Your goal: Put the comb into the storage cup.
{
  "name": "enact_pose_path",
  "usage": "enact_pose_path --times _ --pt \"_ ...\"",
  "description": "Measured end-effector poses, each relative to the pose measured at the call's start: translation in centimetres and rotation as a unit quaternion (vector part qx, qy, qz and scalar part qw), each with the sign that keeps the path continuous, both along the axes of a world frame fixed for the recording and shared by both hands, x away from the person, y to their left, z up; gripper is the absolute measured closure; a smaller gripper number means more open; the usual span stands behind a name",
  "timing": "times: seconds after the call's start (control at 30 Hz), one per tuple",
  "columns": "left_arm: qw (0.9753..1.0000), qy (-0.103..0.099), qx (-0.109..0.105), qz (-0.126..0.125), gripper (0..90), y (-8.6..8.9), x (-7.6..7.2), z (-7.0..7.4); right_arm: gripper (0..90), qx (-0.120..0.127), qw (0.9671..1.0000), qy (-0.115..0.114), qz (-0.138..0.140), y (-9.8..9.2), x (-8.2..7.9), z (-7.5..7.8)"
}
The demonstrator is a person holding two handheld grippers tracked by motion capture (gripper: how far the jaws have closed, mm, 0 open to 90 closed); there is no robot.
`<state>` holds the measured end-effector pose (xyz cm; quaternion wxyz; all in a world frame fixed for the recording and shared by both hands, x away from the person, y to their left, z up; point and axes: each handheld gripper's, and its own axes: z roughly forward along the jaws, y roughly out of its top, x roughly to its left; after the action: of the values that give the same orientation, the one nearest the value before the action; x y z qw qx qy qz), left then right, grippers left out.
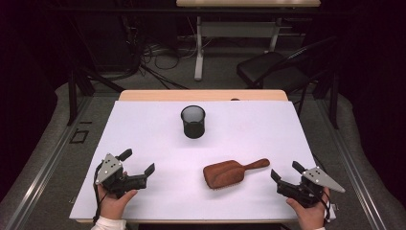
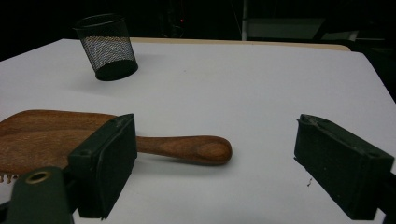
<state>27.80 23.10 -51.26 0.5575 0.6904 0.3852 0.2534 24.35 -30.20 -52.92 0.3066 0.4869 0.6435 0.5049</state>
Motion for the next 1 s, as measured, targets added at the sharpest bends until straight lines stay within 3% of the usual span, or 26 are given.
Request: enact_pose_path --times 0.37,0.57,0.8,1.0 --pt "1.0000 0.000 0.007 0.001 1.0 0.02 -0.17 -0.10 15.3 -0.005 1.0000 0.000 -0.003 0.04 0.24 -0.04" --pt "1.0000 -0.001 0.005 0.001 1.0 0.00 0.04 -0.14 20.6 -0.015 0.9999 -0.003 -0.004 -0.02 0.06 -0.15" --pt "0.9999 -0.001 0.015 -0.005 1.0 -0.38 -0.12 -0.16 34.4 -0.019 0.9996 0.018 0.014 0.15 0.28 -0.30" --pt "0.9999 0.006 0.015 -0.002 1.4 -0.21 -0.32 -0.36 35.0 -0.016 0.9996 0.019 0.016 0.38 0.83 -0.27"
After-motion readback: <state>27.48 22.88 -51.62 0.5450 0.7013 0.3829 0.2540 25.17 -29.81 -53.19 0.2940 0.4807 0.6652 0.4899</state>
